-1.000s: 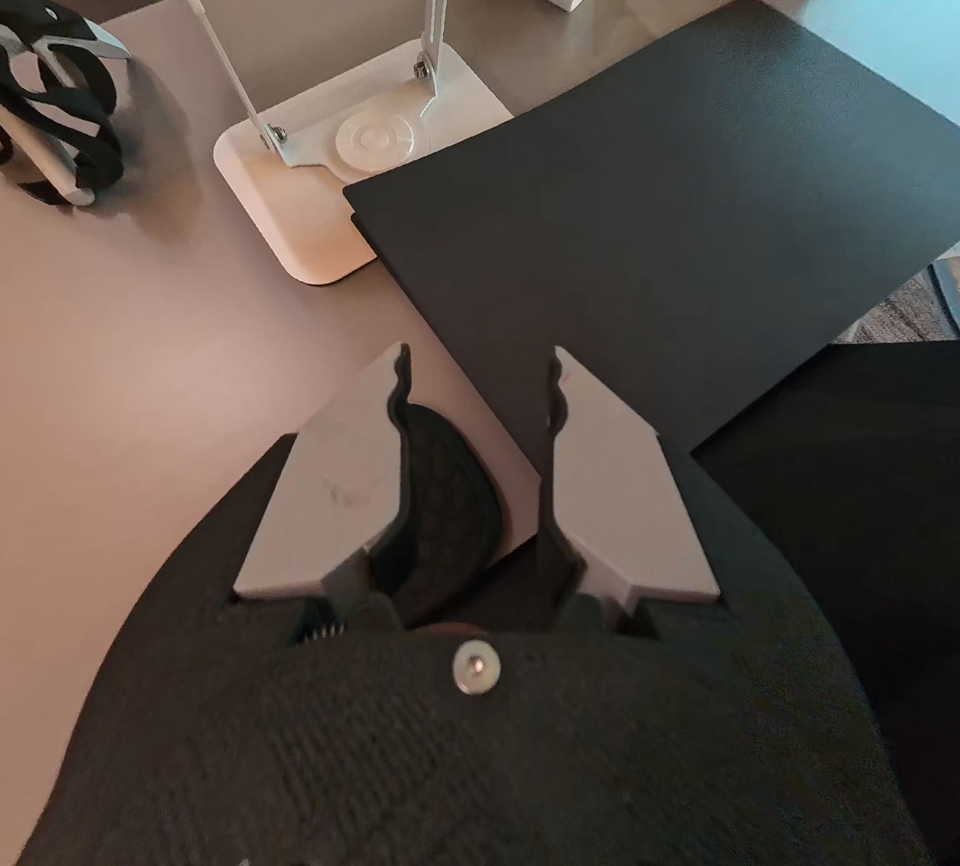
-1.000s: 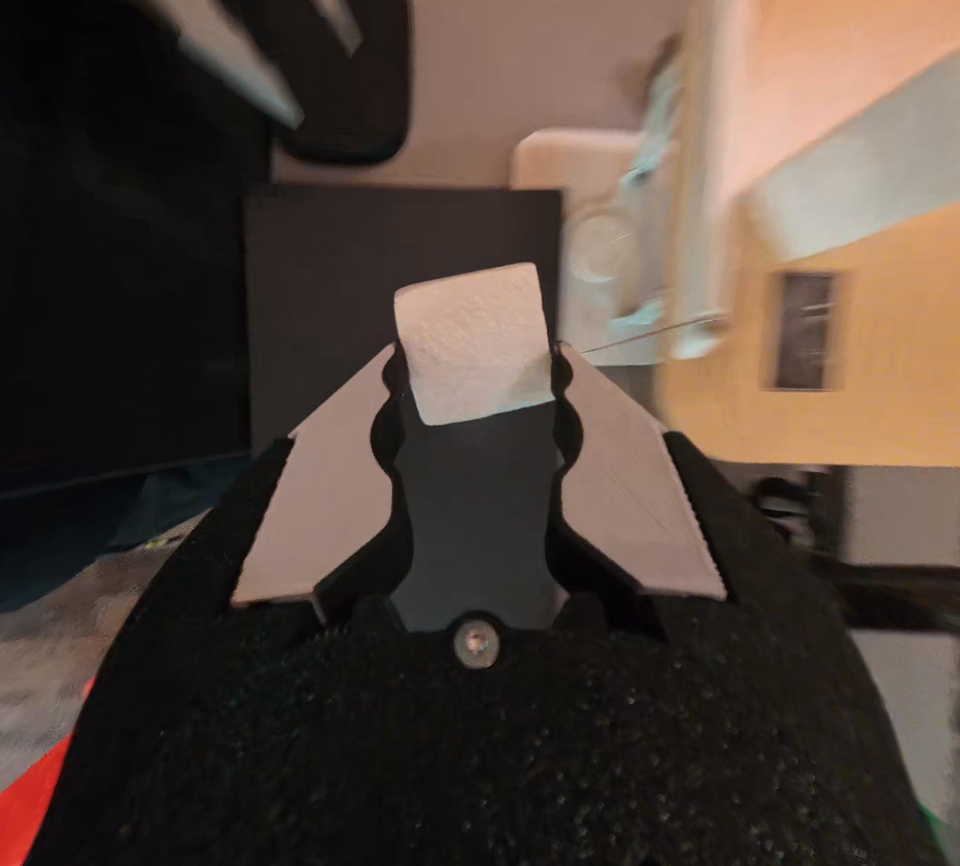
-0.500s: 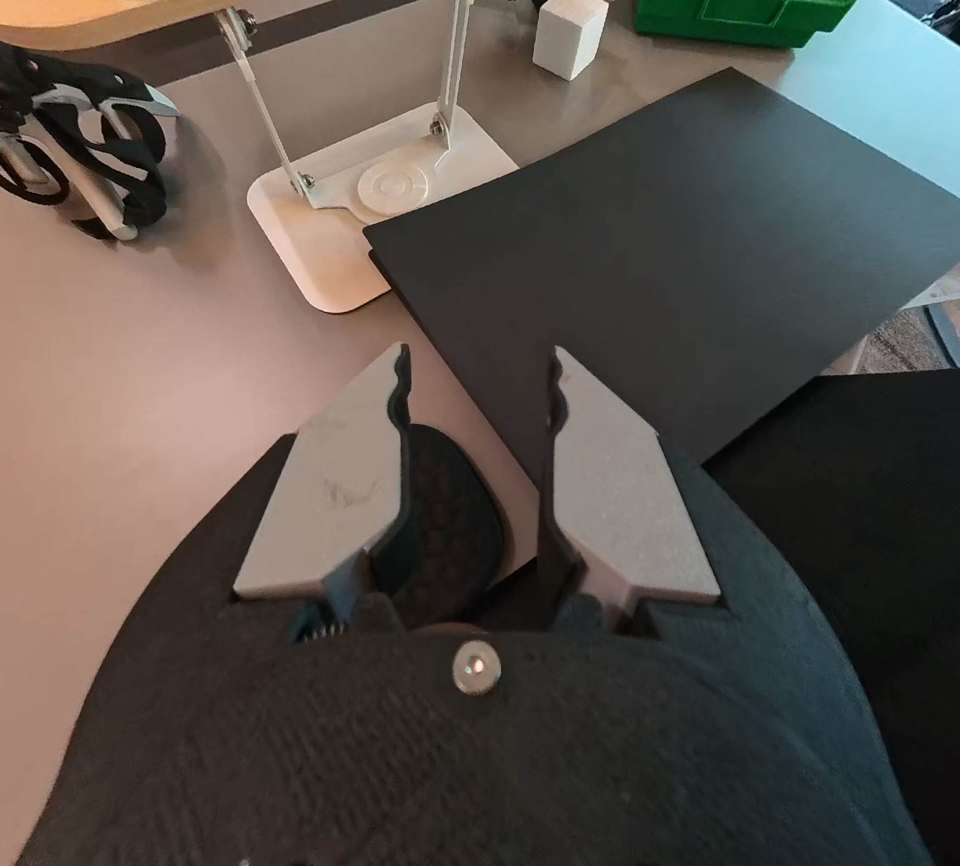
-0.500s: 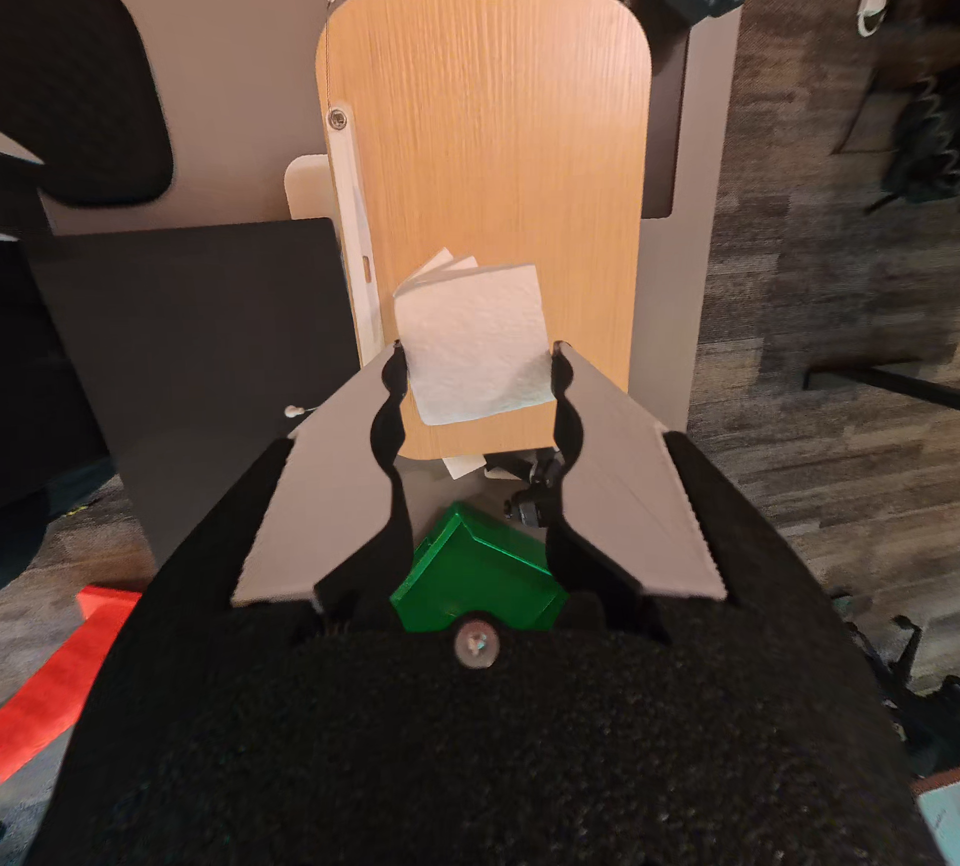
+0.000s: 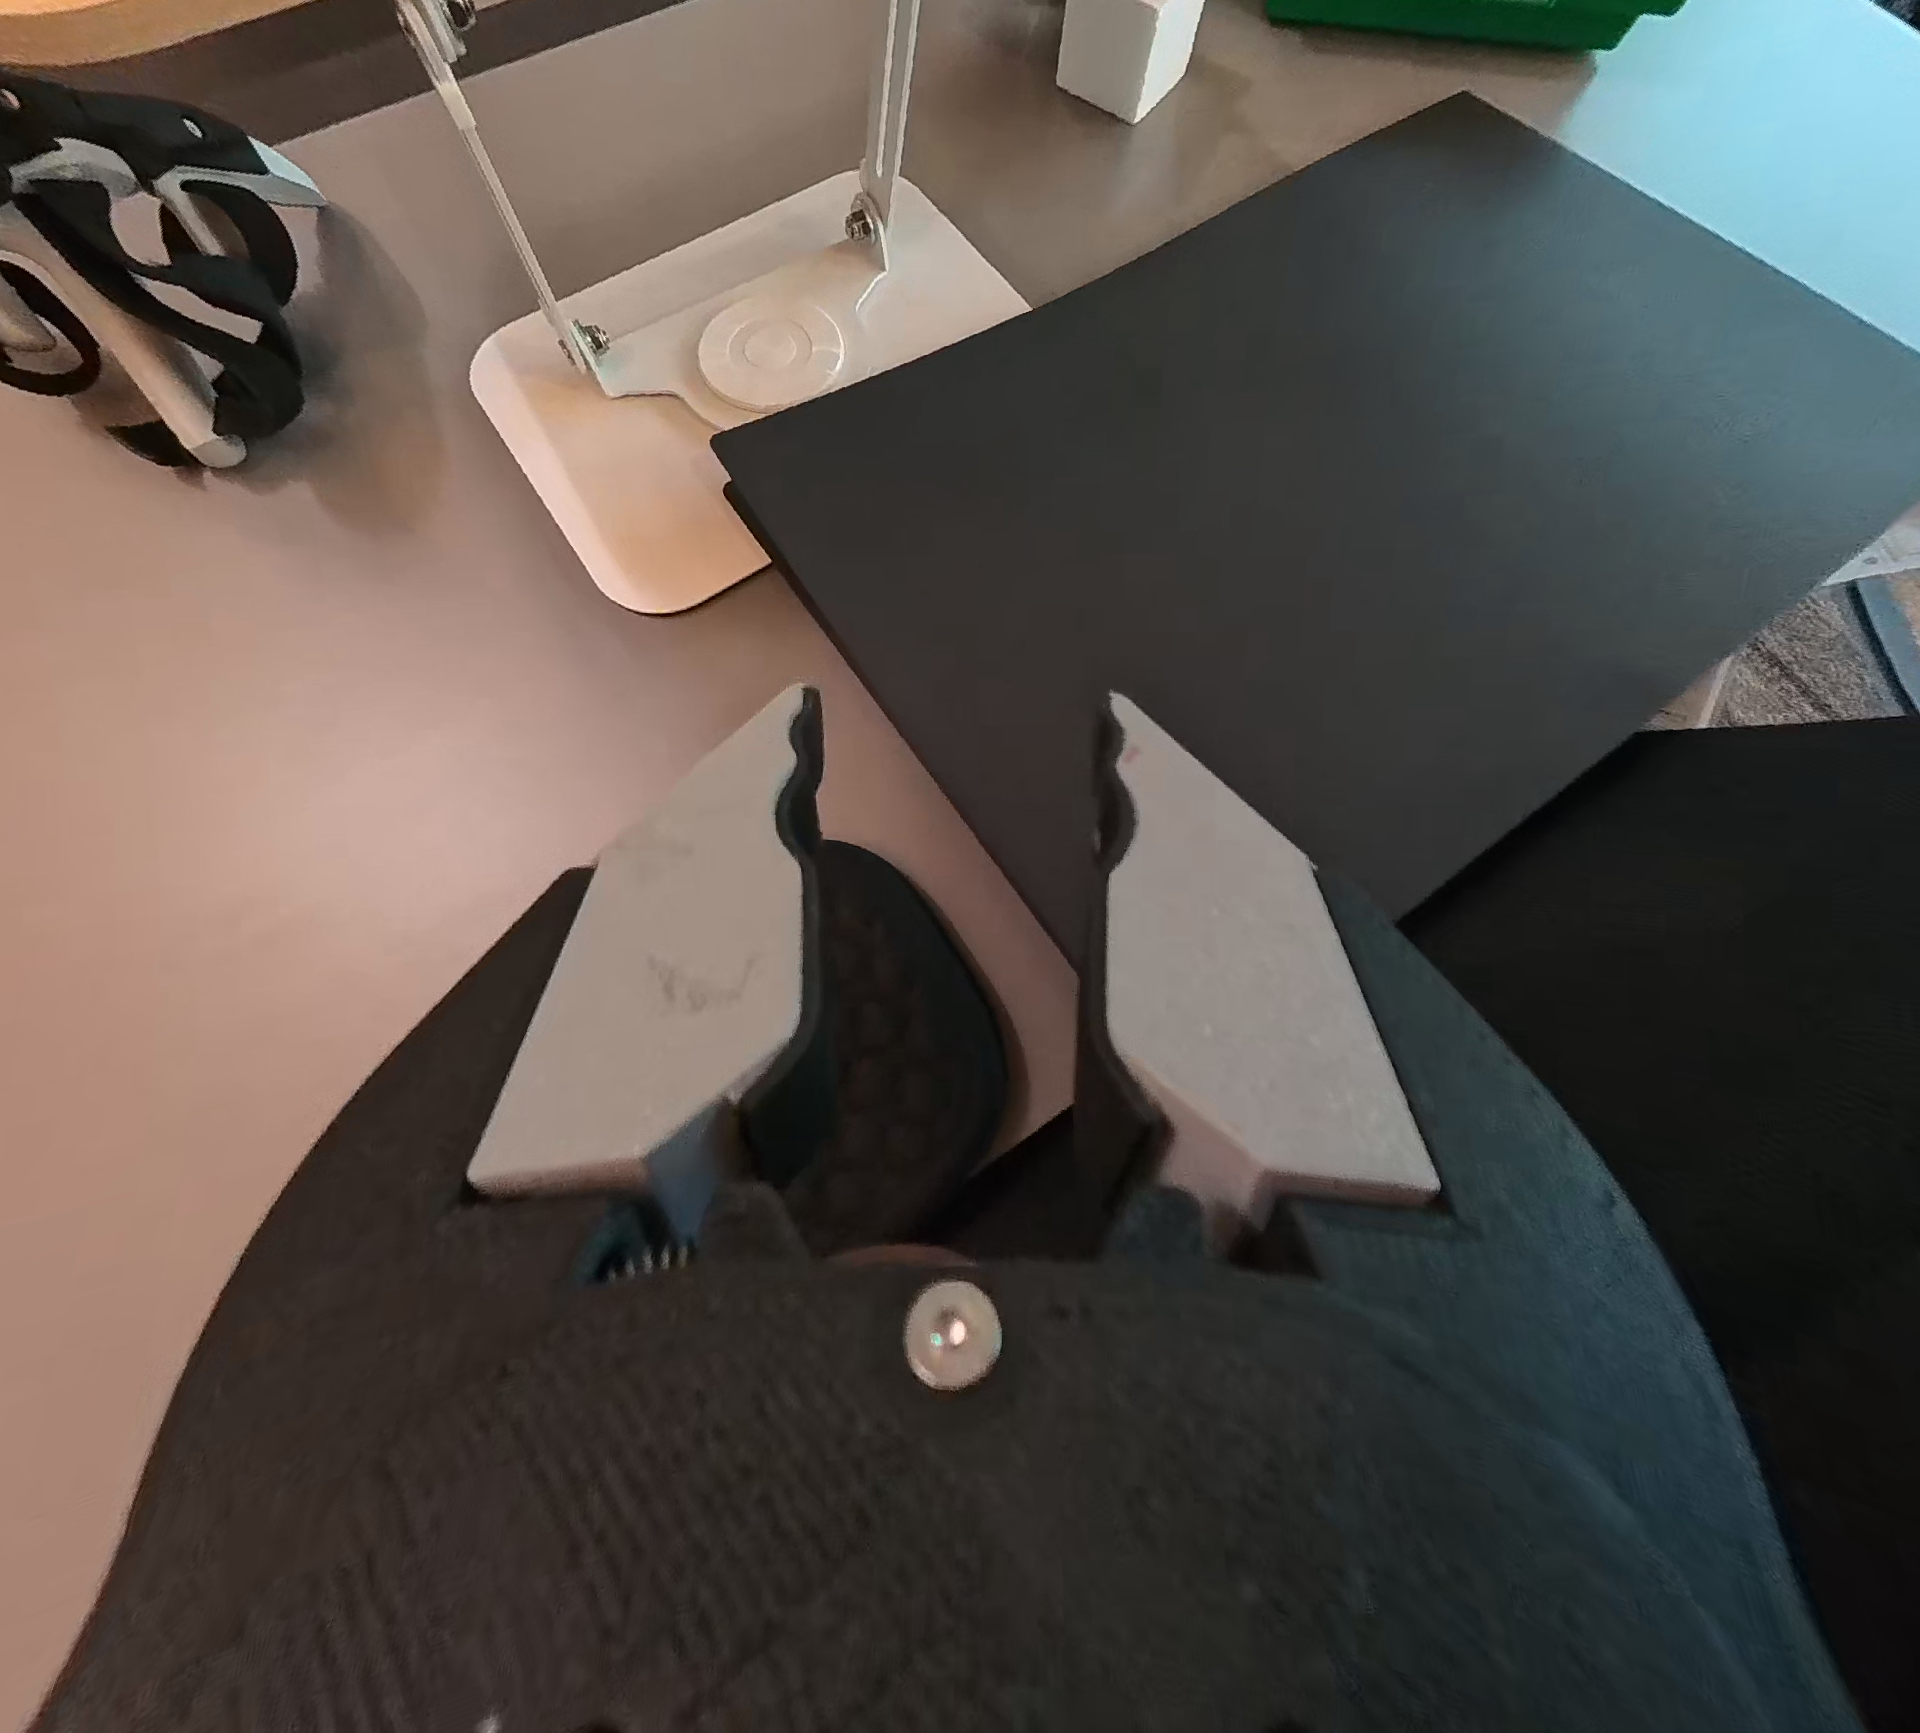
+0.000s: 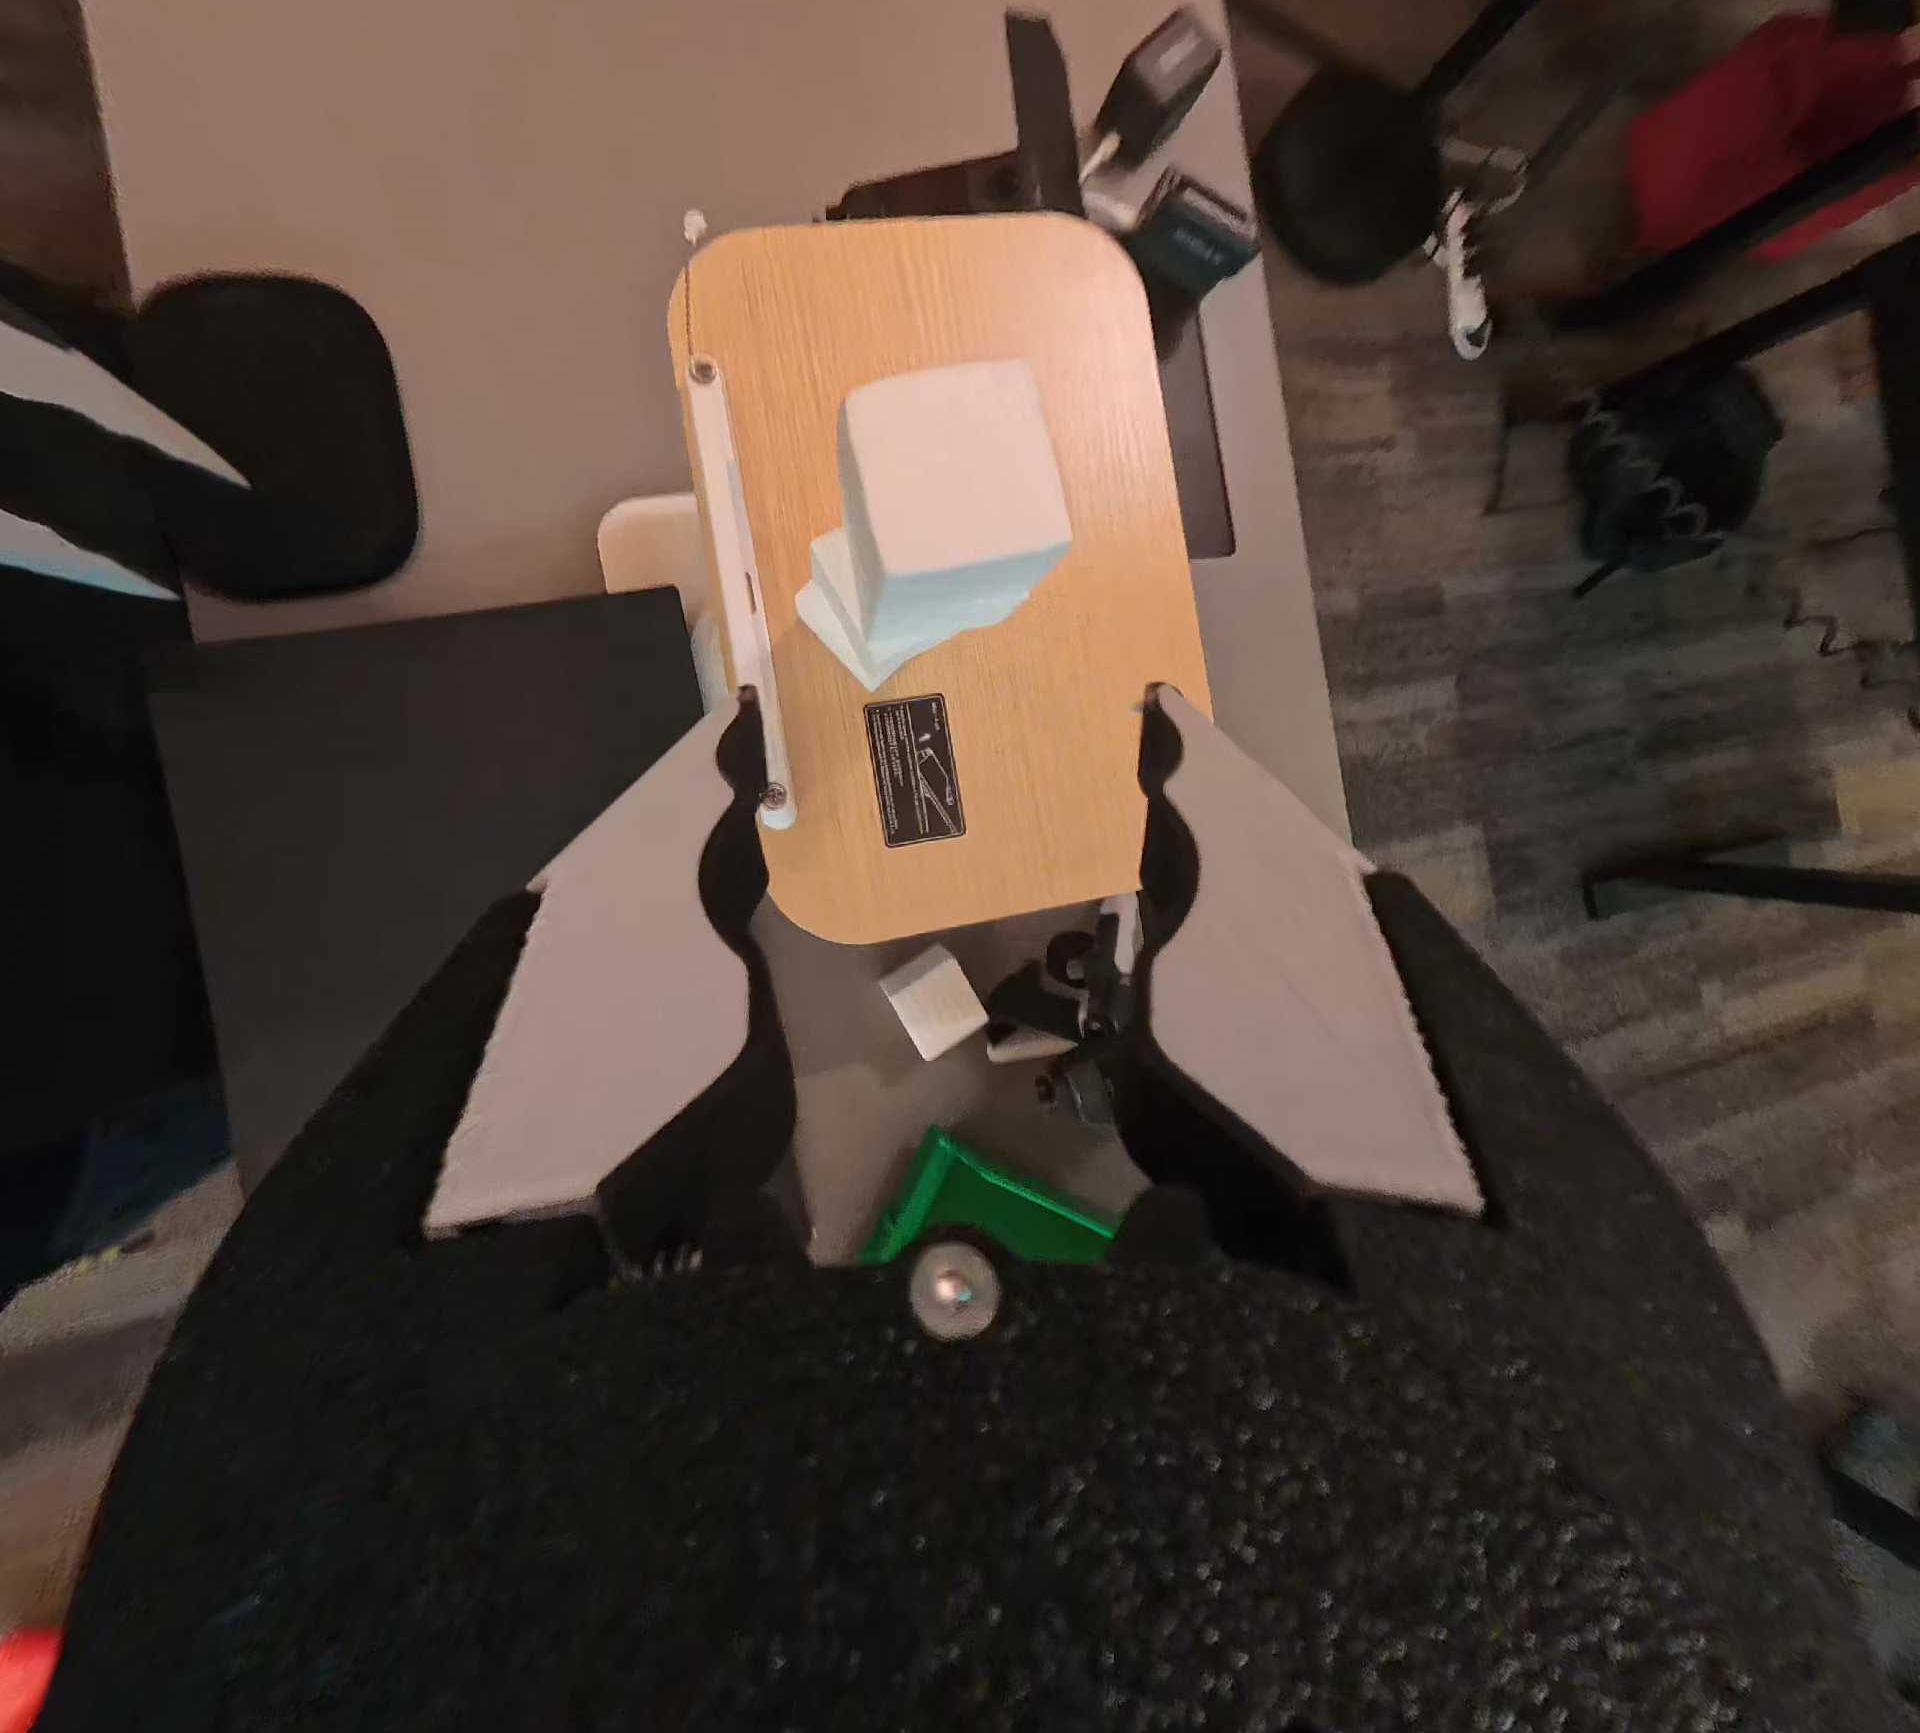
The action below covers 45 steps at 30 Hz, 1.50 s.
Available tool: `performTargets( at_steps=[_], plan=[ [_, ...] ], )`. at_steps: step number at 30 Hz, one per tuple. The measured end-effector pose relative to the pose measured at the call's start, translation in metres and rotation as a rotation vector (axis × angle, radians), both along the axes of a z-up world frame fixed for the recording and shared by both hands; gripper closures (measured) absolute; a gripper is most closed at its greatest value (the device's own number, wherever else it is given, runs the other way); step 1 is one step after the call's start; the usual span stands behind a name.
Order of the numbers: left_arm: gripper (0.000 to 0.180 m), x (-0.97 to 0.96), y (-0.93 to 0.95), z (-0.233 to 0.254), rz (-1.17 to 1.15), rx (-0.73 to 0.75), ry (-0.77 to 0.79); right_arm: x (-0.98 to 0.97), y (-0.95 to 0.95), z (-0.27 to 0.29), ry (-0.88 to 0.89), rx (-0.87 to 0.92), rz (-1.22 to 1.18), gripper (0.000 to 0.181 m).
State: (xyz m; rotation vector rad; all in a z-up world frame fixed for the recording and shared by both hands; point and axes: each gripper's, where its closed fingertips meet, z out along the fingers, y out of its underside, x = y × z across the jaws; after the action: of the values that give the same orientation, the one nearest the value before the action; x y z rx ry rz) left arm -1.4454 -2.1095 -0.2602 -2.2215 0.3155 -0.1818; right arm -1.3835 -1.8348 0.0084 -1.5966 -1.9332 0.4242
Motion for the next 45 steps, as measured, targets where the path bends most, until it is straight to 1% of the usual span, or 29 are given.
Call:
performTargets(
  at_steps=[2,4,7,9,11,13,16,21,26,28,30,31,35,39,41,45],
  plan=[
    [0.13,-0.001,0.0,-0.004,0.004,-0.021,0.004,0.033,0.001,-0.009,0.081,-0.008,-0.014,0.109],
    [0.13,-0.002,0.0,-0.008,0.01,-0.042,0.011,0.071,0.004,-0.048,0.061,-0.031,-0.034,0.11],
    [0.13,-0.004,0.001,-0.011,0.02,-0.057,0.033,0.12,0.011,-0.142,-0.076,-0.092,-0.082,0.105],
    [0.13,-0.006,0.001,-0.015,0.028,-0.072,0.05,0.145,0.024,-0.205,-0.18,-0.059,-0.098,0.106],
    [0.13,-0.007,0.0,-0.021,0.033,-0.097,0.067,0.16,0.037,-0.255,-0.265,-0.036,-0.107,0.11],
    [0.13,-0.009,-0.001,-0.027,0.04,-0.125,0.091,0.164,0.045,-0.289,-0.321,-0.052,-0.09,0.11],
    [0.13,-0.013,-0.002,-0.033,0.057,-0.155,0.13,0.157,0.061,-0.32,-0.385,-0.046,-0.036,0.108],
    [0.13,-0.021,-0.004,-0.039,0.097,-0.181,0.186,0.143,0.084,-0.352,-0.498,0.007,0.07,0.107],
    [0.133,-0.021,-0.008,-0.045,0.092,-0.208,0.247,0.134,0.089,-0.371,-0.58,0.067,0.188,0.108],
    [0.134,-0.021,-0.009,-0.047,0.089,-0.219,0.264,0.128,0.085,-0.374,-0.559,0.038,0.201,0.115],
    [0.134,-0.024,-0.008,-0.048,0.099,-0.222,0.271,0.127,0.081,-0.377,-0.535,-0.03,0.162,0.12],
    [0.134,-0.025,-0.007,-0.048,0.106,-0.222,0.27,0.128,0.078,-0.378,-0.525,-0.061,0.144,0.126],
    [0.134,-0.026,-0.007,-0.048,0.113,-0.222,0.265,0.141,0.061,-0.378,-0.468,-0.091,0.114,0.126],
    [0.134,-0.025,-0.008,-0.049,0.105,-0.225,0.266,0.139,0.04,-0.352,-0.312,-0.182,0.071,0.125],
    [0.134,-0.024,-0.008,-0.049,0.101,-0.227,0.27,0.145,0.041,-0.348,-0.306,-0.18,0.06,0.122],
    [0.134,-0.023,-0.011,-0.048,0.1,-0.229,0.284,0.151,0.048,-0.359,-0.375,-0.153,0.063,0.112]
  ],
)
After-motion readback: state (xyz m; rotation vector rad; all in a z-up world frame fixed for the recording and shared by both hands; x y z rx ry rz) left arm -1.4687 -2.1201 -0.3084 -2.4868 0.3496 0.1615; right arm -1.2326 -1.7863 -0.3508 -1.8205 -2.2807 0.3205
